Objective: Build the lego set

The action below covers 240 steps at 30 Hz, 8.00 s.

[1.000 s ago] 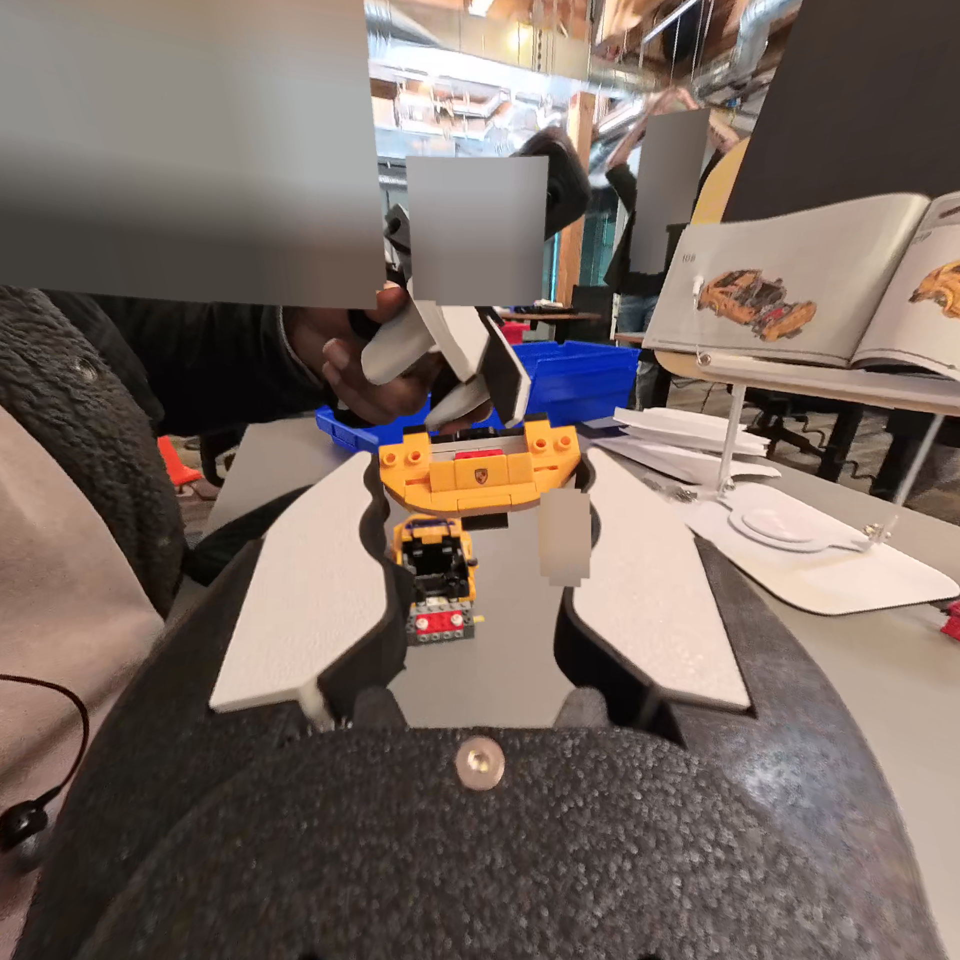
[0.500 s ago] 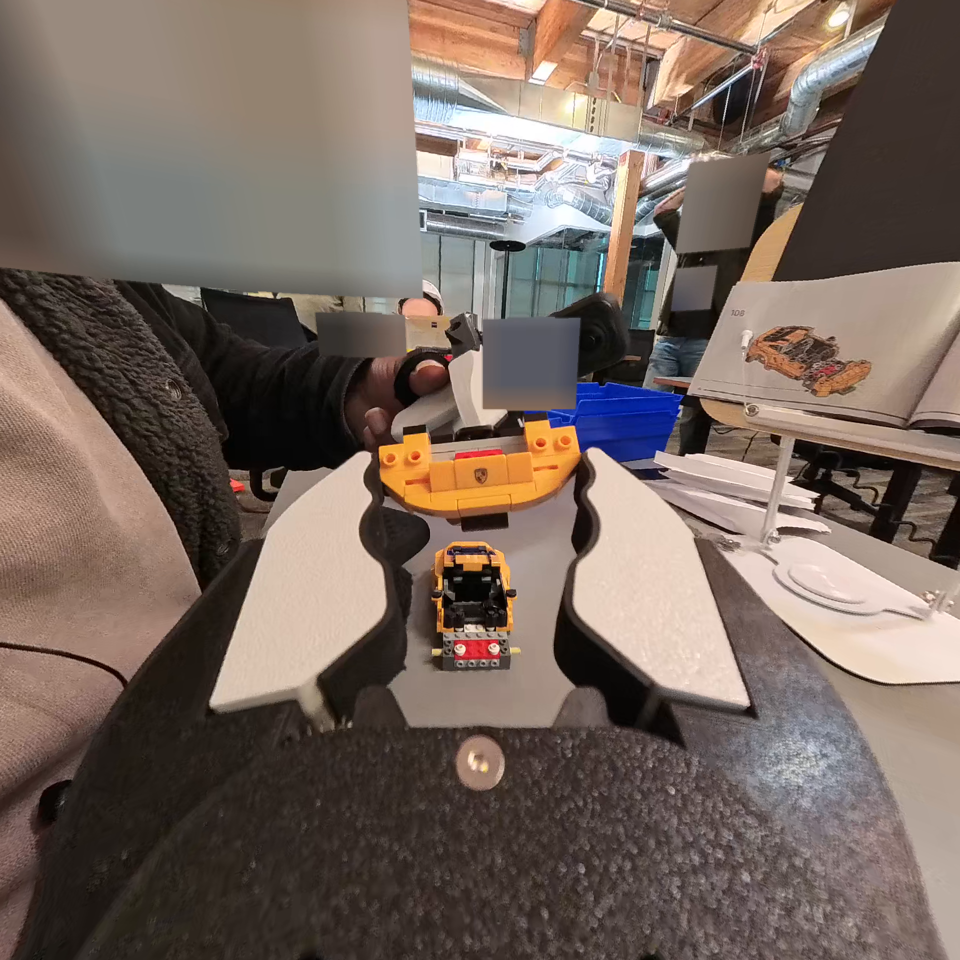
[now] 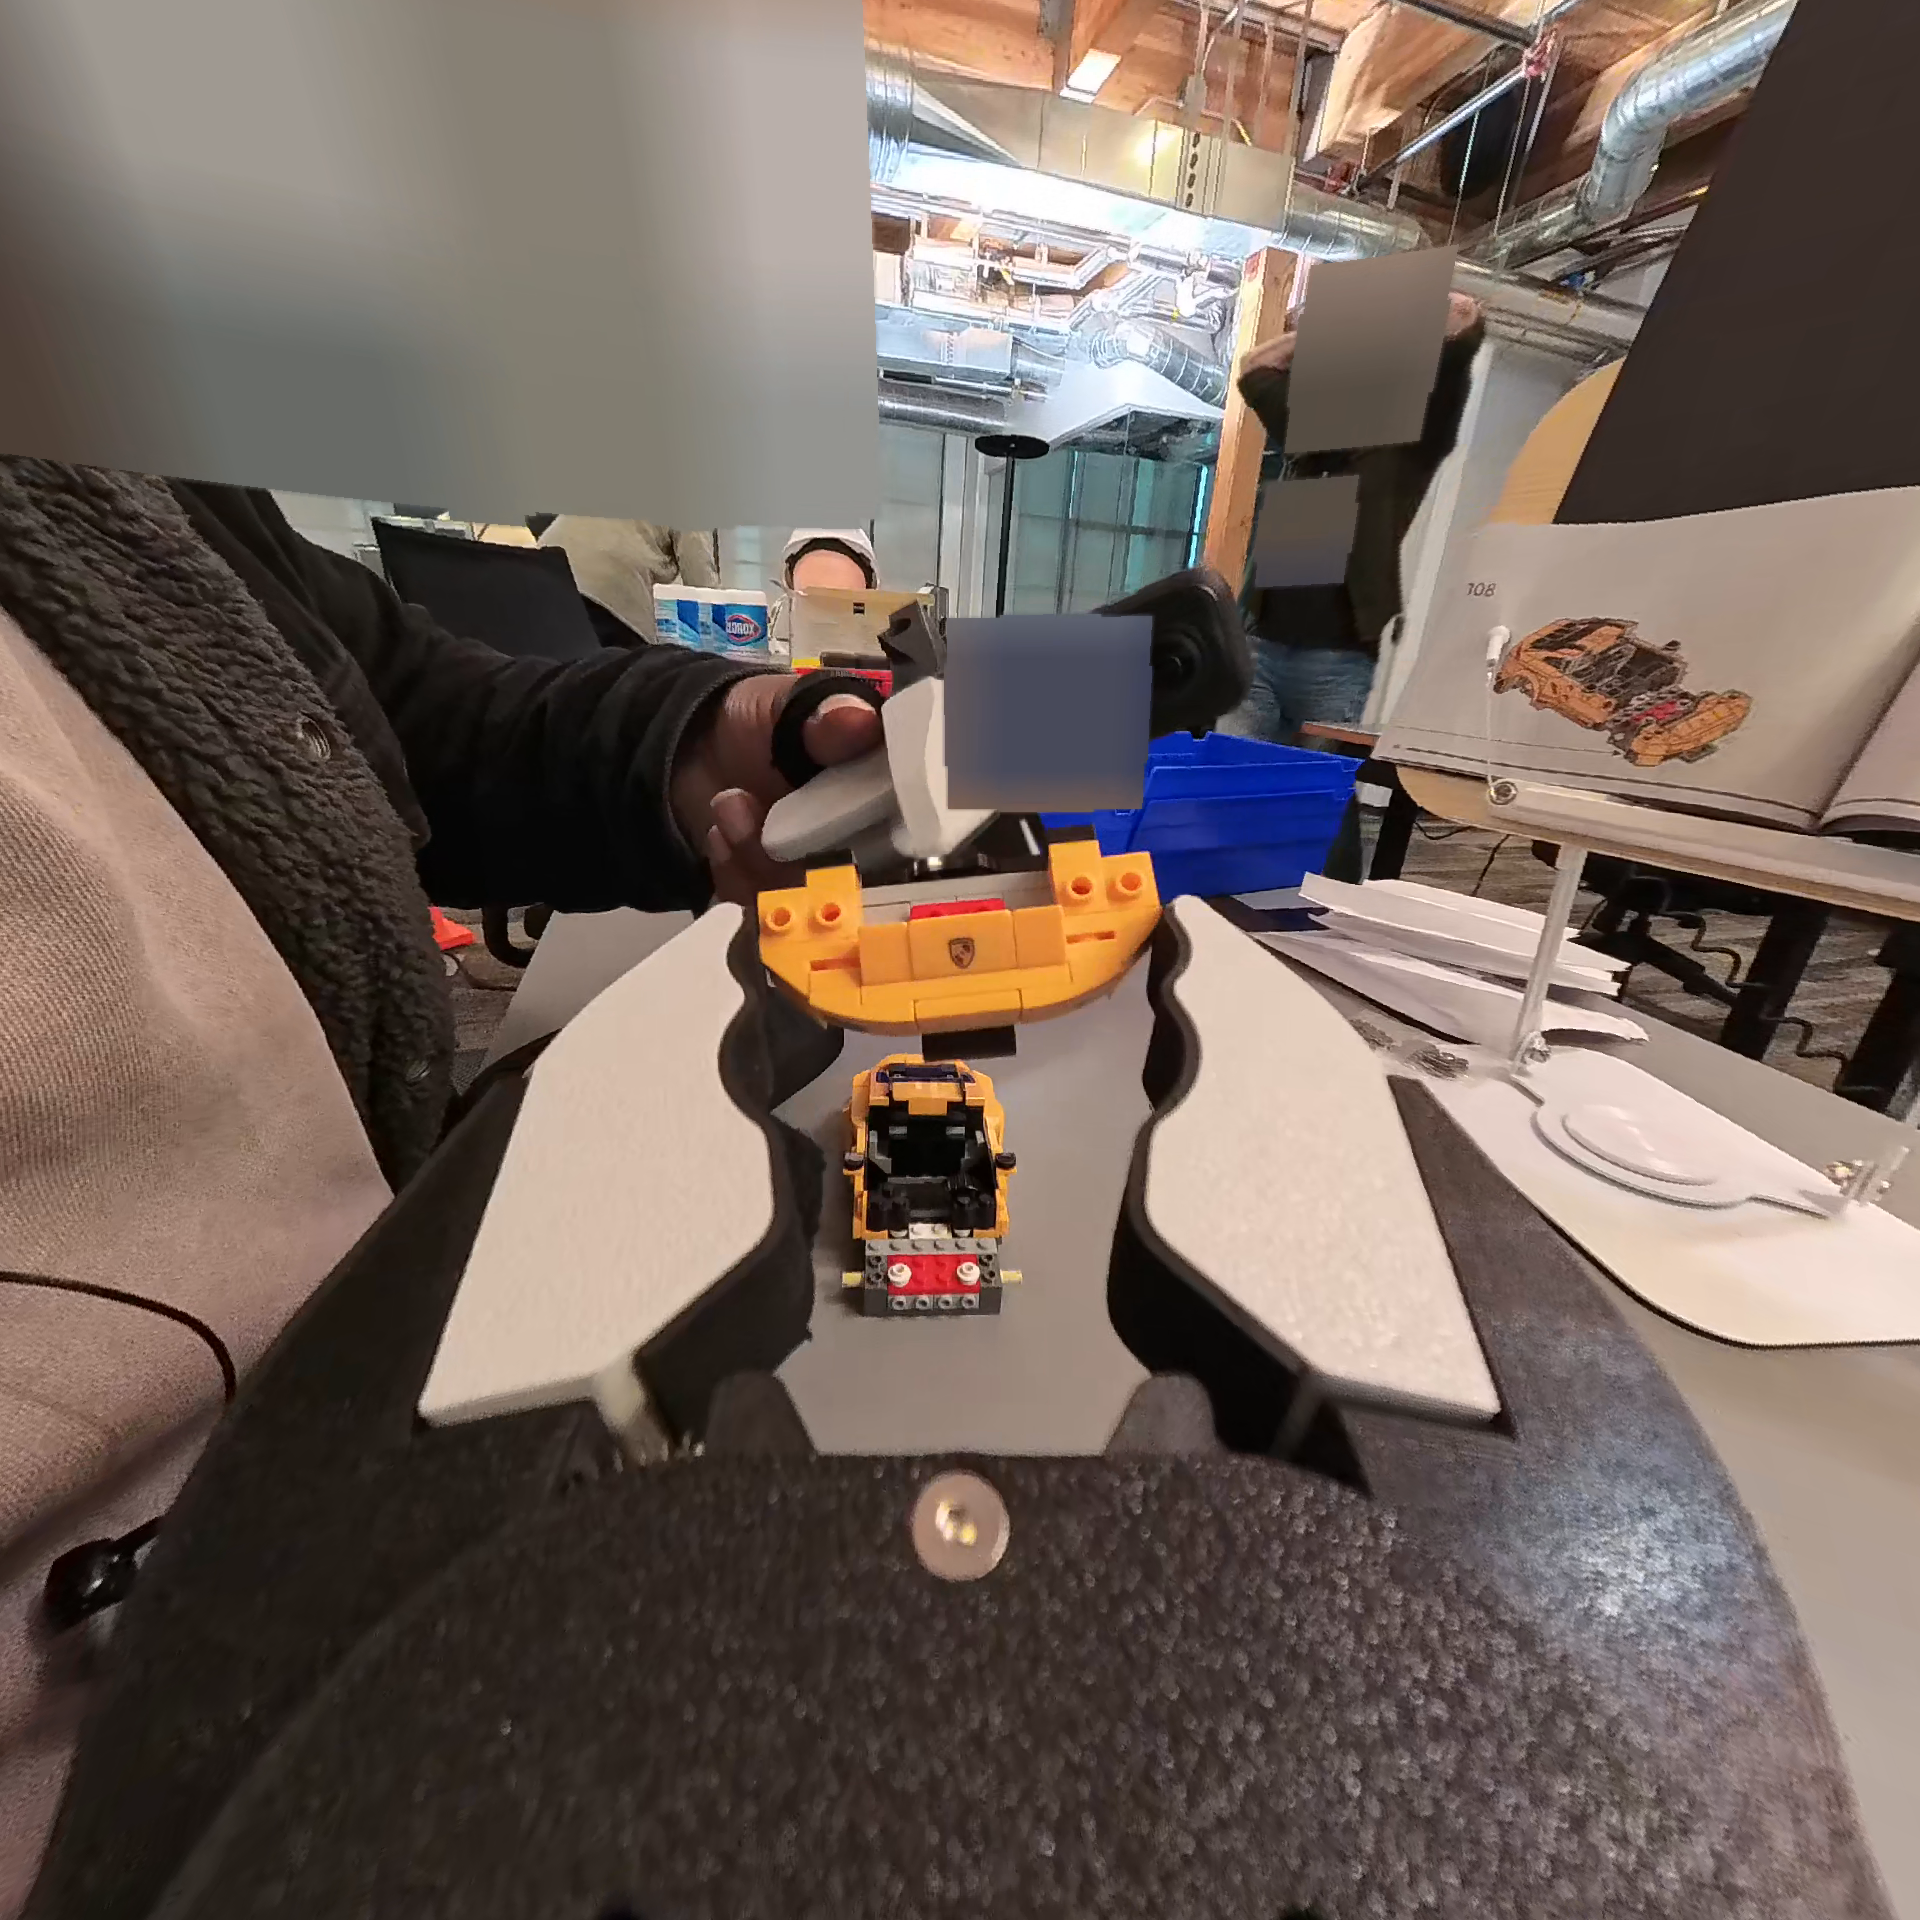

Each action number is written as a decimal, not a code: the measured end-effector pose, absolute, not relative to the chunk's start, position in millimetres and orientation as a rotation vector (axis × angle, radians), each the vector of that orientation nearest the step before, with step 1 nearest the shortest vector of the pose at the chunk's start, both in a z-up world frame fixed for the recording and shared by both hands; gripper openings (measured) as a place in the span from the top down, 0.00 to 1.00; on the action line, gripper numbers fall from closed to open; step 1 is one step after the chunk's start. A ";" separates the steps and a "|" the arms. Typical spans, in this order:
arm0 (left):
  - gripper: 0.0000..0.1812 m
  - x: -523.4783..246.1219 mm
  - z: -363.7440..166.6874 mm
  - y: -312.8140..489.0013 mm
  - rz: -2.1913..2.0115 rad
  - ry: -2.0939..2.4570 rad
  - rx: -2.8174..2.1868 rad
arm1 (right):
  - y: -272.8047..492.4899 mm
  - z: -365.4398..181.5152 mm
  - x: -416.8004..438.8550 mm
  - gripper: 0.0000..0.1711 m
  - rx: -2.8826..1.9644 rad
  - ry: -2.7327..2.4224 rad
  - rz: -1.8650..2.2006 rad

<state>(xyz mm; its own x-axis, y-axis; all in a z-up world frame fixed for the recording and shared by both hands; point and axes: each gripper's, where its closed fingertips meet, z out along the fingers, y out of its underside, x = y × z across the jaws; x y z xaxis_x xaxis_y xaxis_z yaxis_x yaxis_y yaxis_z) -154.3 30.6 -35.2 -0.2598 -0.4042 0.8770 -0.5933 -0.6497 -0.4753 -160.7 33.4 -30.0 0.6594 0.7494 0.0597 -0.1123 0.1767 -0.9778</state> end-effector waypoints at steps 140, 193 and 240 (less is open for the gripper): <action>0.87 -211.8 -150.9 91.2 1.589 -2.530 2.059 | 55.8 -189.2 -140.0 0.96 -2.296 -1.560 0.678; 0.87 -238.2 -141.3 136.4 1.530 -2.514 2.248 | 164.7 -208.5 -179.4 0.89 -1.967 -1.596 0.564; 0.87 -232.3 -151.4 125.8 1.522 -2.519 2.187 | 142.1 -206.8 13.7 0.89 -2.344 -1.060 0.183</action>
<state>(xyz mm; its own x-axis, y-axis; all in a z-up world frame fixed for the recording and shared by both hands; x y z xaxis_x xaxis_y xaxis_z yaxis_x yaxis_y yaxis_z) -232.3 125.8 -151.4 -0.2019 -0.9724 0.1172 -0.5561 0.0153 -0.8310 13.7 142.1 -206.8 0.6791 0.7272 0.1004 0.6517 -0.5342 -0.5384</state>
